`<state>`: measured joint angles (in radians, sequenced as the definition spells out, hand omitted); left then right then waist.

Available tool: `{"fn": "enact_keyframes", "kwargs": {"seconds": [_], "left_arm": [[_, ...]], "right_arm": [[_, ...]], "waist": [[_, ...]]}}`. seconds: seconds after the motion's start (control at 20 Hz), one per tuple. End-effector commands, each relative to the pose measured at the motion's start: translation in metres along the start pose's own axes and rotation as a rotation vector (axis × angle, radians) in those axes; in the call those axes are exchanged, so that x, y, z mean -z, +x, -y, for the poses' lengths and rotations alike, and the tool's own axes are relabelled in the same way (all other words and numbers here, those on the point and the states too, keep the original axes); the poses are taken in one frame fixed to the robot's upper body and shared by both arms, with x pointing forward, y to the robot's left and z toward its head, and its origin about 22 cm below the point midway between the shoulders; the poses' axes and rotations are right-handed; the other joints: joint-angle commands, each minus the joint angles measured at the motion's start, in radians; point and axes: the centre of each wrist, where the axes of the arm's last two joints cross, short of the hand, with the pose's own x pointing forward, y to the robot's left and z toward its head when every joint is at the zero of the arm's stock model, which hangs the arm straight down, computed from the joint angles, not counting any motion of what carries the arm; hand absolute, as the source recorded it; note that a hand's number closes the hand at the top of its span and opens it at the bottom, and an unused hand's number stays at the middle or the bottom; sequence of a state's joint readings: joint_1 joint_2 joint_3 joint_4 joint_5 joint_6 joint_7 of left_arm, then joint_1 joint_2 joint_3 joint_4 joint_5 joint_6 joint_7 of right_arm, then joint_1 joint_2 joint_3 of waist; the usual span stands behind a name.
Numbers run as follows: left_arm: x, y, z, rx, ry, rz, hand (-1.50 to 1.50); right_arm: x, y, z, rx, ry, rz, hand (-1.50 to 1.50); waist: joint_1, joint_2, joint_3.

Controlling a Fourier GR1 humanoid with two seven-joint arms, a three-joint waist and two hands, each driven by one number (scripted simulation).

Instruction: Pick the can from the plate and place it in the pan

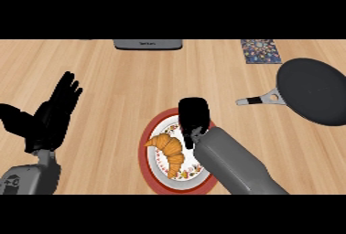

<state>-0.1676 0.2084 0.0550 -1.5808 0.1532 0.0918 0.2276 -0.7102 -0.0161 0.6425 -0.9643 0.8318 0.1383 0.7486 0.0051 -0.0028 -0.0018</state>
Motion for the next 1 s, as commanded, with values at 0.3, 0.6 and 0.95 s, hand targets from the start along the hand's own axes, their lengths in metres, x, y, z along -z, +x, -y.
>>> {"fn": "enact_keyframes", "kwargs": {"seconds": [0.3,0.6,0.95], "left_arm": [[0.003,0.007,0.0,0.005,0.013,0.037,0.0],[0.009,0.013,0.017,0.009,-0.078,0.049,0.0],[0.01,0.018,0.032,0.003,-0.131,0.07,0.0]], "right_arm": [[0.06,-0.172,0.118,0.394,-0.238,-0.931,1.5],[0.057,-0.225,0.187,0.244,-0.493,-1.28,1.5],[0.048,-0.234,0.248,0.178,-0.612,-1.461,1.5]], "waist": [[-0.002,0.041,0.001],[0.096,0.058,-0.003],[0.14,0.056,-0.002]]}}
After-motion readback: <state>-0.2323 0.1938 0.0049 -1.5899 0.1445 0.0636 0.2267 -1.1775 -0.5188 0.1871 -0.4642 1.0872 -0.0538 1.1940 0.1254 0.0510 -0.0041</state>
